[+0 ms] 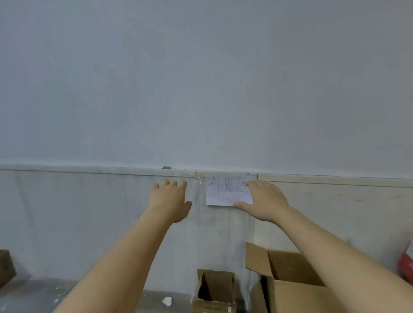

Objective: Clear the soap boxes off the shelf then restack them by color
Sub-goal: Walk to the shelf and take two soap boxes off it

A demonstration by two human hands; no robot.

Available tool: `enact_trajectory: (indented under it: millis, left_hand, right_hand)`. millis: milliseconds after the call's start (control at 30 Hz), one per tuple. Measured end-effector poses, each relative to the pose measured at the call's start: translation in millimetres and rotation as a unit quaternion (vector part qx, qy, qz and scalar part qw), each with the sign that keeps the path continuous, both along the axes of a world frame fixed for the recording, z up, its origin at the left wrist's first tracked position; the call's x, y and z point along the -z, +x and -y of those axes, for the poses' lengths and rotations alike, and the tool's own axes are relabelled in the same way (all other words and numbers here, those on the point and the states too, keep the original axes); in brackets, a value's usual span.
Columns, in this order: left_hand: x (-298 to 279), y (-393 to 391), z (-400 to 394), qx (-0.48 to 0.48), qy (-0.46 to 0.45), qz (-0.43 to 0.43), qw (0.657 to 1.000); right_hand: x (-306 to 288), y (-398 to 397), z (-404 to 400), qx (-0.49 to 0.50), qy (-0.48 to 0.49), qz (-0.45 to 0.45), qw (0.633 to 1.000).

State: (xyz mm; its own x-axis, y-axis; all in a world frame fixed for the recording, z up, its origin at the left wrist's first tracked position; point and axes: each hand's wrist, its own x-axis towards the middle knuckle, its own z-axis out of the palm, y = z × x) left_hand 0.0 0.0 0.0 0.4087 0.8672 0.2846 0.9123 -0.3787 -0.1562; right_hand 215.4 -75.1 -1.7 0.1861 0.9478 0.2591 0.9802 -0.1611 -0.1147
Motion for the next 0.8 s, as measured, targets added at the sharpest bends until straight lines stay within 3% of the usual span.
enact_trajectory:
  millis: [433,800]
  left_hand:
    - [26,-94,-155,-0.149,-0.019,0.013,0.989]
    - [40,-217,-253,-0.338,-0.048,0.032,0.939]
  right_hand:
    - [6,-85,-226,-0.163,0.001,0.042,0.986]
    - [22,-210,-415,-0.36,-0.049,0.077,0.929]
